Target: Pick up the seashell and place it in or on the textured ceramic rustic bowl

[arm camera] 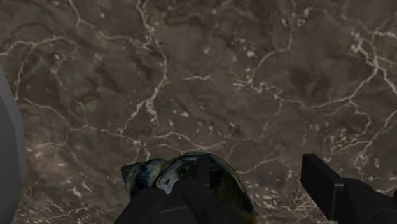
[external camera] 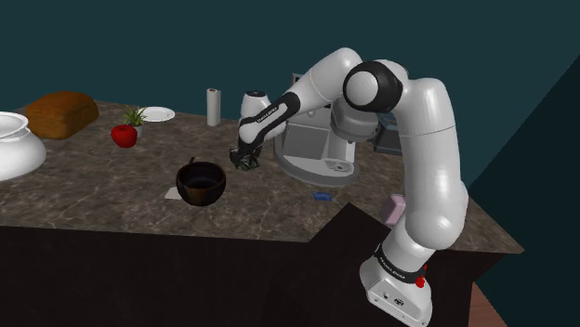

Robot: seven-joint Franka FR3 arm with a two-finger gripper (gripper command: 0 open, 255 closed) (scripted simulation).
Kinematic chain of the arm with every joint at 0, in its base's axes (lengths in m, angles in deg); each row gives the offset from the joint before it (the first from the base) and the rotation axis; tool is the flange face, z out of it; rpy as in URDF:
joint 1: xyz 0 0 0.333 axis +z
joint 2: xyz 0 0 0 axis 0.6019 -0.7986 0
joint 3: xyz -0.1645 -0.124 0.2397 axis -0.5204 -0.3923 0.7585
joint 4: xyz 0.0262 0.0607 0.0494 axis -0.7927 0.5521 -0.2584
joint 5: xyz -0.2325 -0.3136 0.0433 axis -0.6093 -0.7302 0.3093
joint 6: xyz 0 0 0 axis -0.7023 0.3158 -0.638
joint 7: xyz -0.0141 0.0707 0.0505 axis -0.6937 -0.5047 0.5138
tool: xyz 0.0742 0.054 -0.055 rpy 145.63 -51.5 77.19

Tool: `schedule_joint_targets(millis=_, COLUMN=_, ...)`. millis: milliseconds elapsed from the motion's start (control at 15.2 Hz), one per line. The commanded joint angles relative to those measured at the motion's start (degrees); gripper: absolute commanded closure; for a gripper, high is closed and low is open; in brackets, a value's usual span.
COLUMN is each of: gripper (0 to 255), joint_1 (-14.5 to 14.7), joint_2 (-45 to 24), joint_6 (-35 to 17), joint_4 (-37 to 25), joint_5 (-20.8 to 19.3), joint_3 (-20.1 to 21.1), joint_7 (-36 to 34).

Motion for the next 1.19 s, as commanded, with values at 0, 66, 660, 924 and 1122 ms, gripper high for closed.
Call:
schedule_joint_targets(millis=0, gripper=0, joint_1=-8.80, joint_2=1.05, joint_6=-4.15, joint_4=2.76, joint_5=5.26, joint_3=6.09, joint_7=13.76)
schedule_joint_targets(millis=66, gripper=0, joint_1=-15.08, joint_2=0.72, joint_6=-5.43, joint_4=3.28, joint_5=8.95, joint_3=10.77, joint_7=22.61)
schedule_joint_targets(millis=660, gripper=0, joint_1=-43.46, joint_2=-16.35, joint_6=5.73, joint_4=-11.62, joint_5=20.00, joint_3=32.17, joint_7=65.72)
schedule_joint_targets(millis=924, gripper=0, joint_1=-42.00, joint_2=-18.70, joint_6=4.18, joint_4=-12.77, joint_5=19.50, joint_3=31.85, joint_7=65.41)
schedule_joint_targets(millis=1122, gripper=0, joint_1=-41.84, joint_2=-19.07, joint_6=3.95, joint_4=-12.95, joint_5=19.33, joint_3=31.87, joint_7=65.30)
